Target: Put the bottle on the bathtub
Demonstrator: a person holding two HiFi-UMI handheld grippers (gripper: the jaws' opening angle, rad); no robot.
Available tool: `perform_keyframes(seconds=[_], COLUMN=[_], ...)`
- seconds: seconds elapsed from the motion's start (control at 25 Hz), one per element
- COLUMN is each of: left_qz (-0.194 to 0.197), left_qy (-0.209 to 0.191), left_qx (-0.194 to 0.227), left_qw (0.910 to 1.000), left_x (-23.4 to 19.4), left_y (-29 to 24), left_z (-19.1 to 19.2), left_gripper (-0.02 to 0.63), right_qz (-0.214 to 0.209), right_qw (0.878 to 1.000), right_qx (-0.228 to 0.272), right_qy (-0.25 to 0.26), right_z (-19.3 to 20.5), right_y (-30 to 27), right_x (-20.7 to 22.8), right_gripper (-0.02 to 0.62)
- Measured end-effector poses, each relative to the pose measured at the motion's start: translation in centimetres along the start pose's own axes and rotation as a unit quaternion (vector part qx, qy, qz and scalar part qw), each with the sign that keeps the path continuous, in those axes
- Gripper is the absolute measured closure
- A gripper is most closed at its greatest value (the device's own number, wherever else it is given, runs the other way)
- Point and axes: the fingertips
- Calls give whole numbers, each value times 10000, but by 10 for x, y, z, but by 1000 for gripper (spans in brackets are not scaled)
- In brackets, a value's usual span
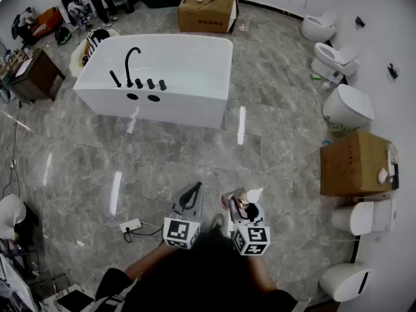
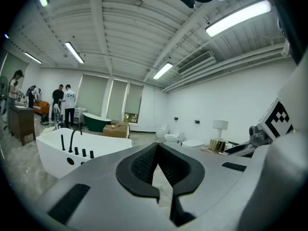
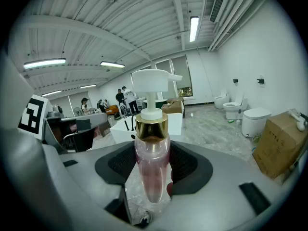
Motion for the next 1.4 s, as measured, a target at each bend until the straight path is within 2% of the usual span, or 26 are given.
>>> perform_keyframes(seconds=[0.76, 1.4], left_qz=[83, -354], left_qy=[-50, 122], left_qx=[-50, 45], left_qw=[9999, 9993], left_x=[19, 76], left_y=[-8, -34], left_z=[0, -8], left_gripper=[591, 591], right_qz=[-64, -463], right_qw=[9999, 9988], right_qx=[49, -32], right_qy=[-135, 148], right_z=[0, 6], right_y=[7, 21], right_x=[14, 74], right_gripper=[383, 383])
Point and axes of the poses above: the fingertips, and each gripper's own axes: y backward along the fingers, x to its right, z out of its underside, and after that the axes turned 11 degrees about -x, right-handed
